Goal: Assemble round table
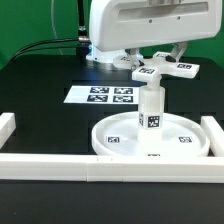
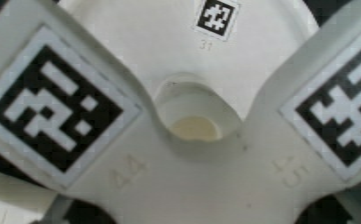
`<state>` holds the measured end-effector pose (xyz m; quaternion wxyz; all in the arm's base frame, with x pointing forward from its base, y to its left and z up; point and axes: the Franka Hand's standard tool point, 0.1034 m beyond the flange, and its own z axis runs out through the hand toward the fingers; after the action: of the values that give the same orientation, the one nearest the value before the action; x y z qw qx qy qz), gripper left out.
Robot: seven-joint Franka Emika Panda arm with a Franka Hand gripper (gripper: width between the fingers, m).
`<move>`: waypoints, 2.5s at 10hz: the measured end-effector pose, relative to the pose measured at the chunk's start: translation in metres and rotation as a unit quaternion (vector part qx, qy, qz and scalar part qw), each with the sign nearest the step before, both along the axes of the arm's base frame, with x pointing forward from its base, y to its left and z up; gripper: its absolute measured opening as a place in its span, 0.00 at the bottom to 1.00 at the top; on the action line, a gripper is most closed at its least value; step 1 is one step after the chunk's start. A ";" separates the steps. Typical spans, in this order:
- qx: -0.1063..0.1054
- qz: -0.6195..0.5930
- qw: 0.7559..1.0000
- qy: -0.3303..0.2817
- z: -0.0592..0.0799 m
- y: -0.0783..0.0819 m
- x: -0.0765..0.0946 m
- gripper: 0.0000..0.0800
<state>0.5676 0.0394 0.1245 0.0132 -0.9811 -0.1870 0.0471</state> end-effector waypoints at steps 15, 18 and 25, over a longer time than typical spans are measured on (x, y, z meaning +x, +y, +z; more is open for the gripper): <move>0.001 -0.001 1.000 -0.022 -0.002 -0.001 -0.004 0.56; 0.000 -0.001 1.000 -0.018 -0.008 -0.002 -0.005 0.56; 0.000 0.003 1.000 -0.014 -0.019 -0.002 -0.006 0.56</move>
Offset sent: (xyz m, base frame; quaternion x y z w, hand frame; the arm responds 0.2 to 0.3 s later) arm -0.0010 0.0010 -0.0054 -0.0096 0.0090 -0.0039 0.9999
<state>0.5613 0.0372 0.1052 0.0100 -0.9812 -0.1899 0.0333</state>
